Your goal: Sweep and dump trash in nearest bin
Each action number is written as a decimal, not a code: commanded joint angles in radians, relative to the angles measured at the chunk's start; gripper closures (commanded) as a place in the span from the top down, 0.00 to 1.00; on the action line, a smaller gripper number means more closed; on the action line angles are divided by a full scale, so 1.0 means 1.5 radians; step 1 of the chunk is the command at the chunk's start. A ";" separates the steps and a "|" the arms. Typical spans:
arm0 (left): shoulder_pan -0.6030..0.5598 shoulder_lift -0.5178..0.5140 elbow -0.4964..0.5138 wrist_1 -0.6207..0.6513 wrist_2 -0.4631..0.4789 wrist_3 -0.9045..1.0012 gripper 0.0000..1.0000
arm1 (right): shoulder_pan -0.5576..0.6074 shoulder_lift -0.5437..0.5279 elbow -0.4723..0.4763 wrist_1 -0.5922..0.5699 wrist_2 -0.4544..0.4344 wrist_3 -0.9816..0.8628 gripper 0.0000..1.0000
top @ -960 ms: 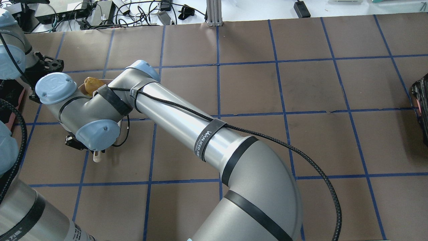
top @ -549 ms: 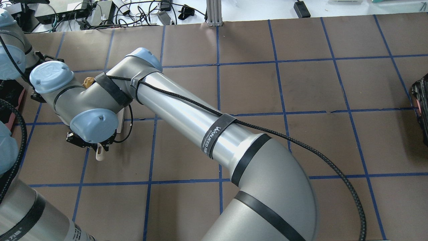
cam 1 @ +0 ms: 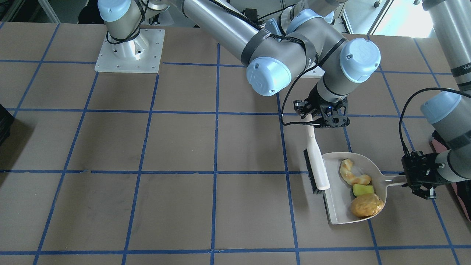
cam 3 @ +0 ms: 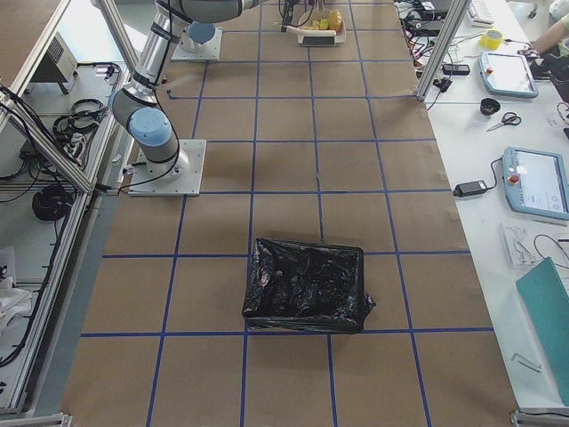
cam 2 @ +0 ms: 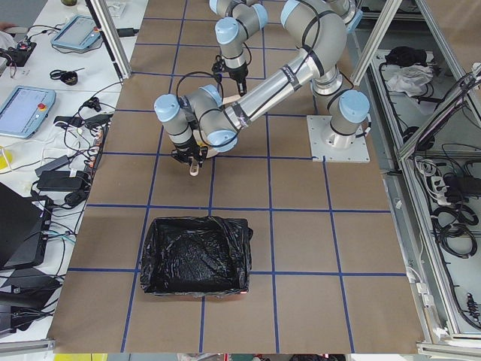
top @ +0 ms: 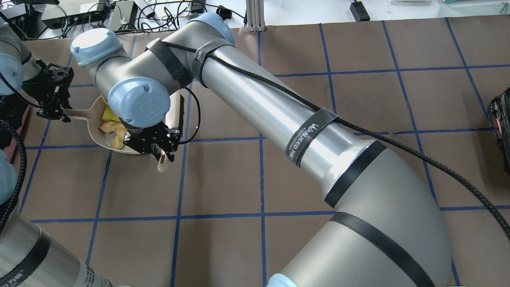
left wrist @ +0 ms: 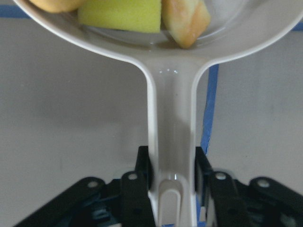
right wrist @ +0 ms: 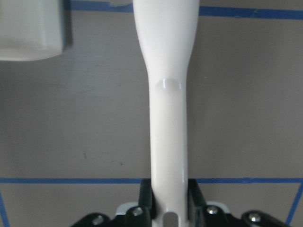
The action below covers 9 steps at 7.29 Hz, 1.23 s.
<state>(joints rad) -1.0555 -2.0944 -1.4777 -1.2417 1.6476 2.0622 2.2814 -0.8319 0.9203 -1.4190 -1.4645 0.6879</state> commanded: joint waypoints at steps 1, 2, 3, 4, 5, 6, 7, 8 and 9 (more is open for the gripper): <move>0.091 0.009 0.010 -0.008 -0.057 0.106 0.00 | -0.041 -0.120 0.195 -0.049 -0.019 -0.002 0.00; 0.121 0.008 0.023 -0.019 -0.056 0.135 0.00 | -0.046 -0.185 0.315 -0.122 -0.018 -0.001 0.00; 0.137 0.008 0.049 -0.045 -0.050 0.160 0.00 | -0.046 -0.247 0.436 -0.217 -0.018 -0.001 0.00; 0.158 0.012 0.092 -0.093 -0.037 0.180 0.00 | -0.046 -0.298 0.537 -0.291 -0.018 0.006 0.00; 0.180 0.009 0.160 -0.167 -0.011 0.207 0.00 | -0.046 -0.344 0.618 -0.318 -0.016 0.013 0.00; 0.200 -0.008 0.228 -0.193 -0.004 0.261 0.00 | -0.046 -0.371 0.668 -0.360 -0.018 0.021 0.00; 0.226 -0.026 0.264 -0.197 0.004 0.283 0.00 | -0.046 -0.377 0.687 -0.371 -0.012 0.043 0.00; 0.238 -0.039 0.280 -0.194 0.006 0.292 0.00 | -0.047 -0.375 0.689 -0.367 -0.008 0.048 0.00; 0.251 -0.054 0.325 -0.190 0.020 0.304 0.00 | -0.048 -0.374 0.691 -0.362 -0.007 0.048 0.00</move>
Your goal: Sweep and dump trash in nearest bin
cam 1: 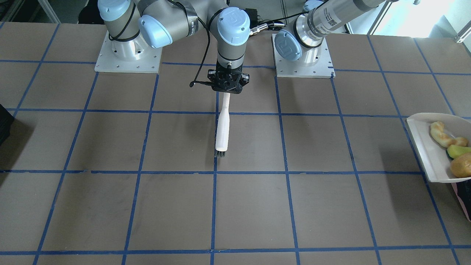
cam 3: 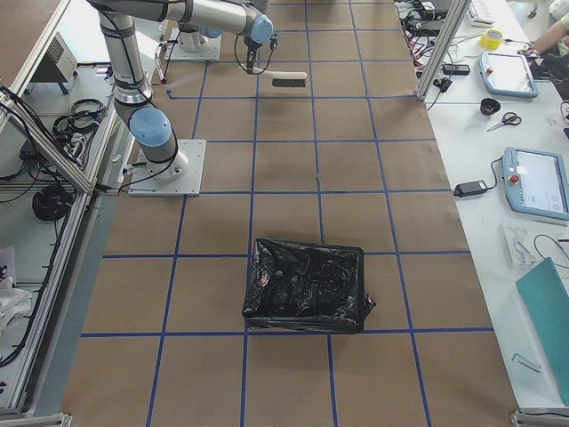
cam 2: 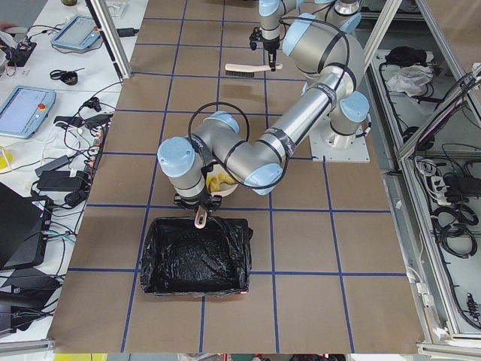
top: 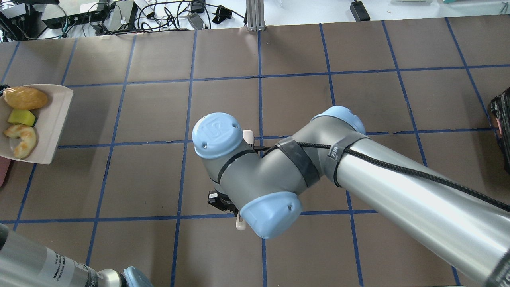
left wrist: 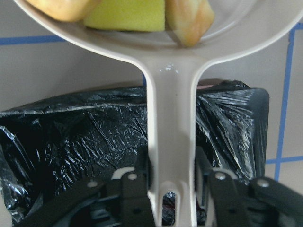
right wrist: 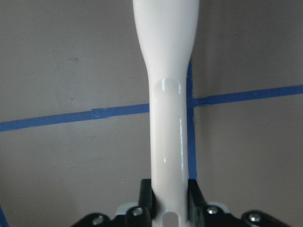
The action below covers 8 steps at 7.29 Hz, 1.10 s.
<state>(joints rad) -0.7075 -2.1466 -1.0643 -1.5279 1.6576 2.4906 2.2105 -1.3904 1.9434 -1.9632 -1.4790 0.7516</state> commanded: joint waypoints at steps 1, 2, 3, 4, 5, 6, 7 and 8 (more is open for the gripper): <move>0.036 -0.038 0.117 -0.002 0.028 0.035 0.00 | -0.014 -0.001 0.009 0.002 0.002 -0.002 0.00; 0.060 -0.063 0.170 -0.004 0.027 0.040 0.00 | -0.038 0.001 0.013 0.006 0.005 -0.002 0.00; 0.083 -0.078 0.201 -0.003 0.023 0.040 0.00 | -0.046 0.003 0.019 -0.003 0.014 -0.002 0.00; 0.092 -0.092 0.228 0.003 0.023 0.040 0.00 | -0.046 0.003 0.020 -0.005 0.020 -0.001 0.00; 0.104 -0.104 0.250 0.031 0.022 0.039 0.00 | -0.046 0.003 0.020 -0.006 0.020 0.000 0.00; 0.106 -0.117 0.268 0.087 0.014 0.028 0.00 | -0.046 0.003 0.021 -0.010 0.020 -0.002 0.00; 0.109 -0.128 0.276 0.122 0.009 0.025 0.00 | -0.046 0.010 0.021 -0.012 0.017 -0.004 0.00; 0.111 -0.129 0.276 0.155 0.008 0.014 0.00 | -0.045 0.019 0.021 -0.024 0.018 -0.004 0.00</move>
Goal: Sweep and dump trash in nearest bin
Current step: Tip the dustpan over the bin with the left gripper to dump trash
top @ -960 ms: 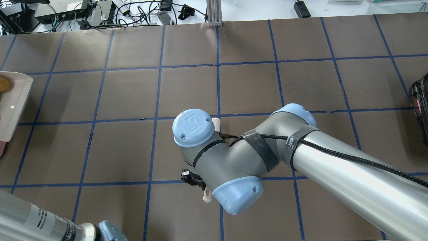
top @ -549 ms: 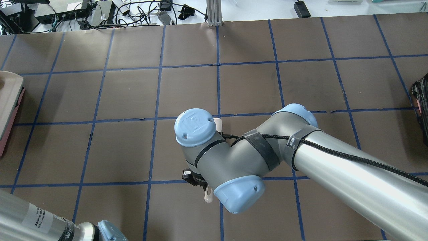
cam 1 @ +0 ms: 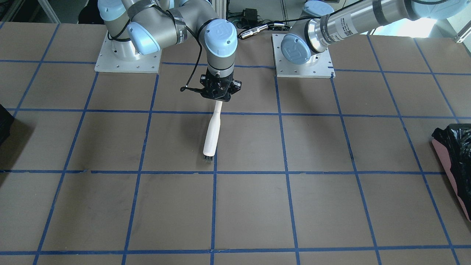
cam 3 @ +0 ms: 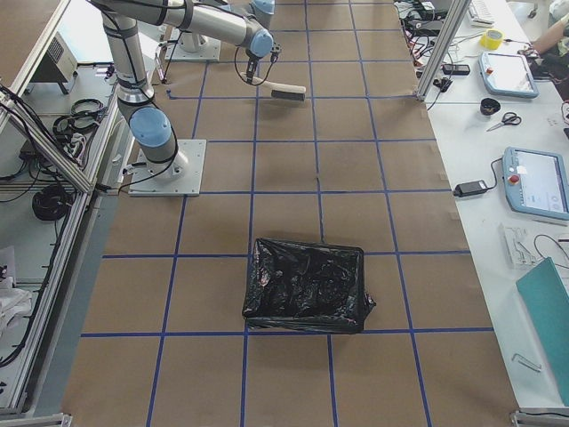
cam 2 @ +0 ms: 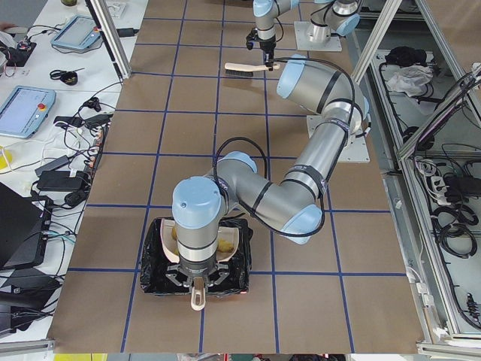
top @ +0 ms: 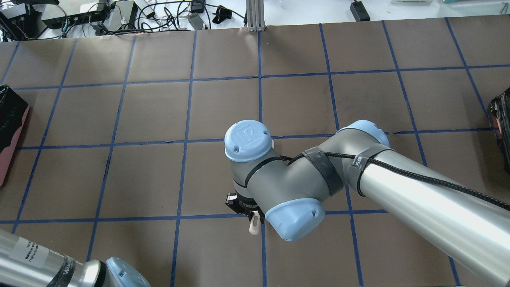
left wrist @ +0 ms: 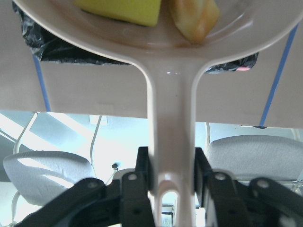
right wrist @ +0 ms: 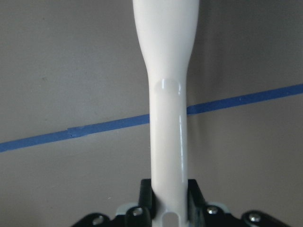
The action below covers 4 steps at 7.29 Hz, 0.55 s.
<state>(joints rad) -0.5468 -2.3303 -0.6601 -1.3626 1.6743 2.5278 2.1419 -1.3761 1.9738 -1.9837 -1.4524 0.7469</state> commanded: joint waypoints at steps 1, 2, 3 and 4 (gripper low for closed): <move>0.003 -0.007 0.006 0.050 -0.004 -0.023 0.00 | 0.000 0.009 -0.001 -0.013 0.000 -0.001 0.00; 0.003 -0.012 0.006 0.051 -0.004 -0.029 0.00 | 0.000 0.009 -0.001 -0.014 -0.001 -0.002 0.00; 0.003 -0.015 0.004 0.073 -0.005 -0.031 0.00 | 0.001 0.010 0.000 -0.022 0.001 -0.001 0.24; 0.003 -0.012 0.002 0.096 -0.005 -0.031 0.00 | 0.000 0.010 0.000 -0.025 0.001 -0.001 0.61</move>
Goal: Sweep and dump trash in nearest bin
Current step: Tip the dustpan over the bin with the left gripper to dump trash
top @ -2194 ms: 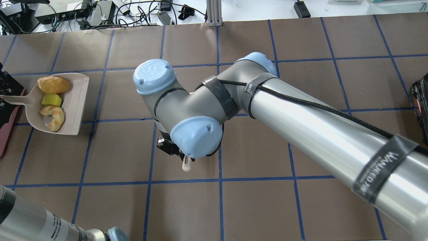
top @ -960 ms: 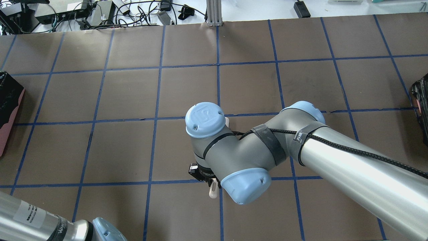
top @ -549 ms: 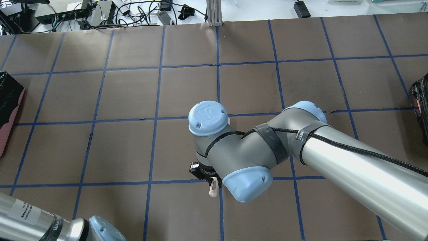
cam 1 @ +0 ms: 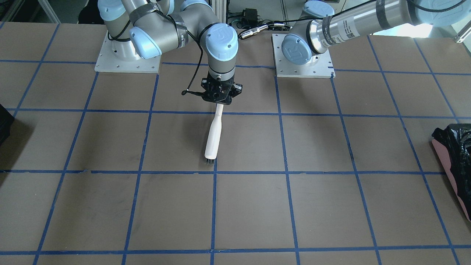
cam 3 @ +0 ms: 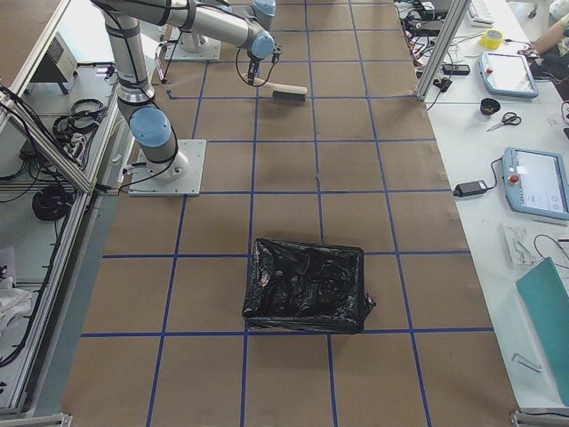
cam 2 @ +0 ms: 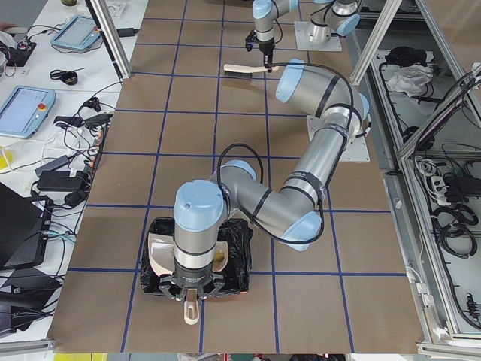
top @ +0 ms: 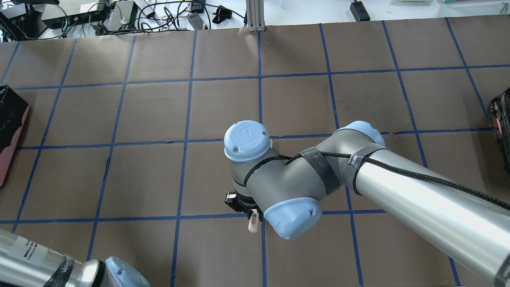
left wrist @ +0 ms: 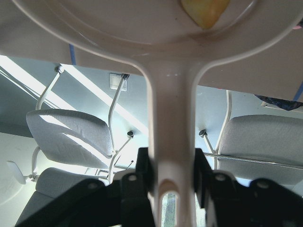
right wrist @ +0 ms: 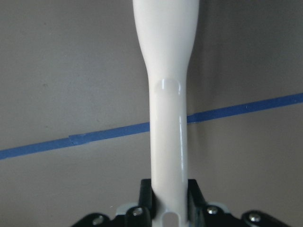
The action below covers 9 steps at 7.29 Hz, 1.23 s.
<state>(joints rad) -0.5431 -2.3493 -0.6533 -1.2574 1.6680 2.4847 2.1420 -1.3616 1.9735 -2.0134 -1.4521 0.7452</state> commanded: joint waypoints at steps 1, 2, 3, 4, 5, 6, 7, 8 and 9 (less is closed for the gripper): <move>-0.003 0.008 -0.010 0.077 0.001 0.001 0.00 | 0.000 0.001 0.000 -0.006 -0.004 0.000 0.76; -0.007 0.016 -0.038 0.144 0.006 0.001 0.00 | 0.000 0.001 0.000 -0.006 -0.012 0.000 0.79; -0.023 0.034 -0.080 0.189 0.036 -0.003 0.00 | -0.002 0.001 -0.002 -0.006 -0.015 -0.001 0.80; -0.053 0.061 -0.140 0.243 0.104 -0.013 0.00 | -0.009 0.000 -0.009 -0.008 -0.020 -0.020 0.80; -0.084 0.090 -0.214 0.335 0.176 -0.016 0.00 | -0.022 -0.003 -0.020 -0.006 -0.067 -0.064 0.83; -0.107 0.120 -0.274 0.381 0.214 -0.016 0.00 | -0.046 -0.006 -0.043 0.003 -0.118 -0.106 0.86; -0.111 0.133 -0.287 0.391 0.218 -0.015 0.00 | -0.075 -0.009 -0.087 0.027 -0.120 -0.142 0.92; -0.111 0.136 -0.292 0.391 0.227 -0.016 0.00 | -0.108 -0.016 -0.147 0.097 -0.119 -0.191 0.95; -0.111 0.135 -0.292 0.391 0.227 -0.016 0.00 | -0.140 -0.034 -0.209 0.180 -0.115 -0.236 0.95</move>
<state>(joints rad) -0.7073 -2.1515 -1.0813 -0.6770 1.9994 2.4610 1.9899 -1.3880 1.7667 -1.8742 -1.6254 0.4747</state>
